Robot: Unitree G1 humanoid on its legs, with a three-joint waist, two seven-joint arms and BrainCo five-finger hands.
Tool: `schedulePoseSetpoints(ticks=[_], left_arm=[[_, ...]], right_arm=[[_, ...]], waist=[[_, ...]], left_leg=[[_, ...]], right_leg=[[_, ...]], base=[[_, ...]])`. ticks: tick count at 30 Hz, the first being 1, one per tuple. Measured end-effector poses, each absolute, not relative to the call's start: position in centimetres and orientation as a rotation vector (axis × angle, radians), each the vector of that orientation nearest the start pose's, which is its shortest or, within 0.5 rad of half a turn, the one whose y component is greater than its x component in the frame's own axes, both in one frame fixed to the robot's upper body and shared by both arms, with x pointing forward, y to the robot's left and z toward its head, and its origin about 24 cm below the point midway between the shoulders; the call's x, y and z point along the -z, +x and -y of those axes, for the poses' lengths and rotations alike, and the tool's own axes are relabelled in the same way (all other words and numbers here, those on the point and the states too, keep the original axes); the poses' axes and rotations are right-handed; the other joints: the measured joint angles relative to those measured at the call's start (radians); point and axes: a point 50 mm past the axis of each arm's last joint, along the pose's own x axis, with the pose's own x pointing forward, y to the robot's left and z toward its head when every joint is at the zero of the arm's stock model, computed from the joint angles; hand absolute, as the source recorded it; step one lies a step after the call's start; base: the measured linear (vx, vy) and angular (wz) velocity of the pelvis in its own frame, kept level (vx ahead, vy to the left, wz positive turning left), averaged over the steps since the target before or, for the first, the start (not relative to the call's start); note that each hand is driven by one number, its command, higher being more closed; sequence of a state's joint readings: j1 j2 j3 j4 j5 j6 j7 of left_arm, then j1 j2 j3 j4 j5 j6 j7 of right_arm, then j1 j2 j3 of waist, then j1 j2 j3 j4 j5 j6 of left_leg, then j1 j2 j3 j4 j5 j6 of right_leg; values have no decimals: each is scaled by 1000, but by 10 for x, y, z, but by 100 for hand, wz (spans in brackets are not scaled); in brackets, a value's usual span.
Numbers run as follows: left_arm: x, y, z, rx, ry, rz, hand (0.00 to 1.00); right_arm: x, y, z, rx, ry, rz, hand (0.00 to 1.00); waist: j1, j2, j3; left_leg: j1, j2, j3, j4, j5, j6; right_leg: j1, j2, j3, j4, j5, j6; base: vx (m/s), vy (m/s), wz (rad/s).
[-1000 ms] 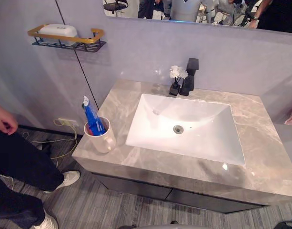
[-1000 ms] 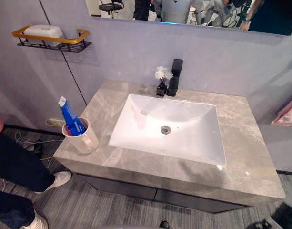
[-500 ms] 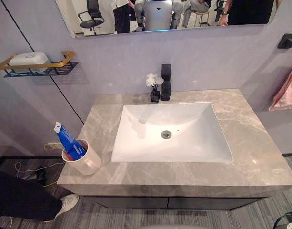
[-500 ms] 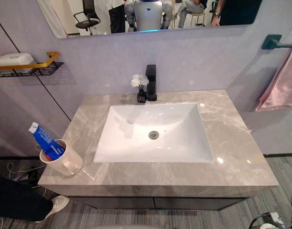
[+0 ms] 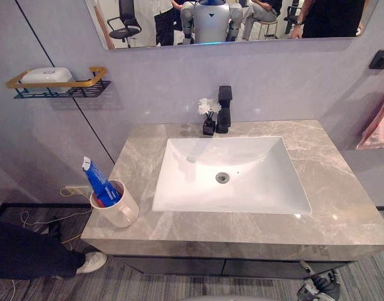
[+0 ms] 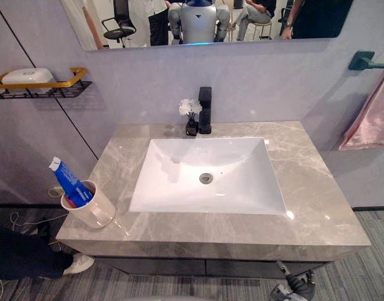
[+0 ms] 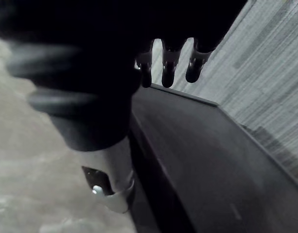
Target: Organize washtable
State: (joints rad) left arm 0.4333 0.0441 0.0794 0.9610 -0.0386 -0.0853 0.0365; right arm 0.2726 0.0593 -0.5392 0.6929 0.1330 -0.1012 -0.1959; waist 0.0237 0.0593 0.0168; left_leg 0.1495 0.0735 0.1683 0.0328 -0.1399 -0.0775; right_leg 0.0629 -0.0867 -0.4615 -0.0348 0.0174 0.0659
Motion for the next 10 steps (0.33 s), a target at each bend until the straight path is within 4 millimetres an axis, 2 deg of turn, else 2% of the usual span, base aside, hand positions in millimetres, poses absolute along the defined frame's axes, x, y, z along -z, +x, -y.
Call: schedulePoseSetpoints(ticks=[3, 6, 10], left_arm=[[166, -20, -186, -252, -24, -1286, 0], [166, -15, -187, -228, -4, -1276, 0], [166, -14, -188, -226, -2, -1269, 0]], right_arm=[[143, 49, 236, 823, 211, -916, 0], [150, 37, 228, 785, 209, -984, 0], [152, 36, 226, 744, 176, -1014, 0]], waist=[[3, 3, 14], [17, 1, 23], [20, -2, 26]], left_leg=[[0, -2, 0, 1, -14, 8], [-3, -3, -6, -1, -15, 8], [-5, -4, -22, -1, -13, 12]], right_leg=[[26, 13, 6, -61, 35, -2], [26, 17, 9, -70, 40, -2], [29, 17, 0, -70, 40, -2]], base=[[-62, 29, -8], [-9, 20, -1], [31, 33, 10]])
